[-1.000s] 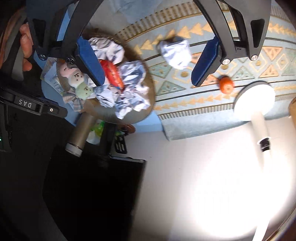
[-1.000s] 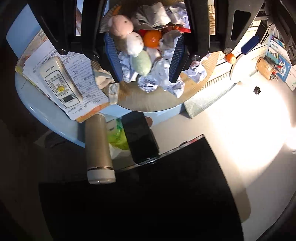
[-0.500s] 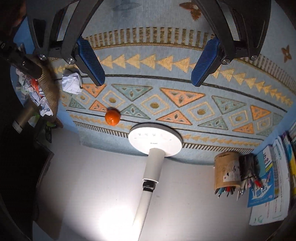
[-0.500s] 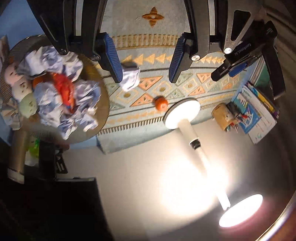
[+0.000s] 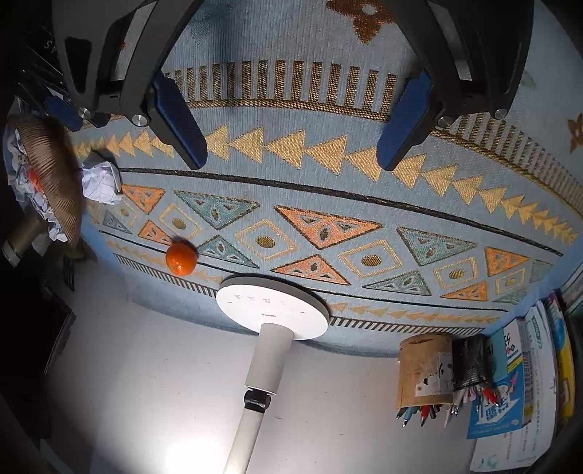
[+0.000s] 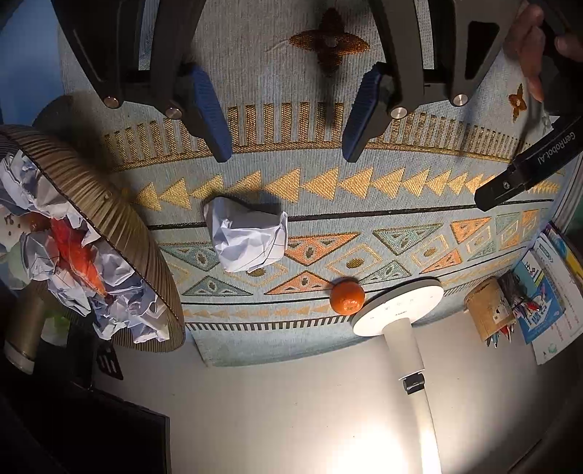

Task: Organize objects

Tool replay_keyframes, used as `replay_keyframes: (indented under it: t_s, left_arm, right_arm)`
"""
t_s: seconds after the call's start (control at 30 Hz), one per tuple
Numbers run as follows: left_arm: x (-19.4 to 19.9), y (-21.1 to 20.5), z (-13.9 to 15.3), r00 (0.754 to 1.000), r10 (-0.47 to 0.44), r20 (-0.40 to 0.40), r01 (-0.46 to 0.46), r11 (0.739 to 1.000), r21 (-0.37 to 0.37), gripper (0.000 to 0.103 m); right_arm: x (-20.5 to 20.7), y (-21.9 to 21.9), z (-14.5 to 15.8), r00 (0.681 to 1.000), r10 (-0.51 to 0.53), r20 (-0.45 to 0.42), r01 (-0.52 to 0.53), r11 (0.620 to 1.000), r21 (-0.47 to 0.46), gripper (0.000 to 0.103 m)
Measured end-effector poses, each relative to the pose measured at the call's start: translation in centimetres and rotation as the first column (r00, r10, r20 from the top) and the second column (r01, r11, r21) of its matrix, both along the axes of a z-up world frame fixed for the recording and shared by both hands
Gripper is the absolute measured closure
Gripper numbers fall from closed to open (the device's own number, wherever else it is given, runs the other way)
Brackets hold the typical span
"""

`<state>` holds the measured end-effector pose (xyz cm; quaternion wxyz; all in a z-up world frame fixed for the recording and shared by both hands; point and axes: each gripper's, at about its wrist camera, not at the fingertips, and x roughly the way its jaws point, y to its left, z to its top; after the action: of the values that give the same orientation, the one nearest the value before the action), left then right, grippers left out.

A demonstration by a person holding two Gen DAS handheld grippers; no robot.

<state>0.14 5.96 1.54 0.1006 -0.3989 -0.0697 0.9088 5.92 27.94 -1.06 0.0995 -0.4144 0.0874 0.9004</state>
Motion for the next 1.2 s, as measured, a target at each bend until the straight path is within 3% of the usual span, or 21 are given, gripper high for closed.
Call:
replay_keyframes:
  t_s: [0.33, 0.5, 0.6, 0.73, 0.97, 1.1, 1.17, 1.2]
  left_arm:
    - [-0.2, 0.1, -0.2, 1.000, -0.012, 0.015, 0.012, 1.000, -0.003, 0.009]
    - [-1.9, 1.4, 0.5, 0.990, -0.130, 0.049, 0.129, 0.991, 0.036, 0.009]
    - [-4.1, 3.5, 1.7, 0.972, -0.233, 0.039, 0.232, 0.972, 0.035, 0.009]
    - [-7.3, 7.7, 1.8, 0.935, -0.355, 0.005, 0.354, 0.933, -0.065, 0.009]
    - [-12.1, 11.9, 0.3, 0.897, -0.441, 0.016, 0.439, 0.889, -0.127, 0.010]
    - [-13.1, 13.3, -0.2, 0.880, -0.474, 0.017, 0.471, 0.868, -0.157, 0.020]
    - [-13.4, 13.9, -0.4, 0.874, -0.485, 0.020, 0.481, 0.861, -0.164, 0.031]
    - [-13.5, 14.2, -0.6, 0.872, -0.489, 0.029, 0.487, 0.858, -0.166, 0.041]
  right_arm:
    - [0.1, 0.8, 0.0, 1.000, -0.031, 0.001, 0.031, 0.999, -0.027, 0.042]
    - [-0.3, 2.3, -0.1, 0.994, -0.111, 0.024, 0.113, 0.991, -0.067, 0.042]
    - [-0.8, 3.5, -0.3, 0.986, -0.167, 0.032, 0.169, 0.976, -0.134, 0.041]
    - [-2.0, 3.2, -0.1, 0.980, -0.198, 0.036, 0.201, 0.969, -0.143, 0.039]
    - [-4.7, 3.8, -0.1, 0.973, -0.224, 0.045, 0.228, 0.967, -0.111, 0.034]
    - [-6.2, 4.4, 0.0, 0.970, -0.238, 0.043, 0.242, 0.964, -0.109, 0.033]
    - [-6.9, 4.5, -0.1, 0.968, -0.245, 0.043, 0.249, 0.962, -0.111, 0.033]
    - [-7.1, 4.3, -0.1, 0.969, -0.243, 0.040, 0.246, 0.963, -0.106, 0.033]
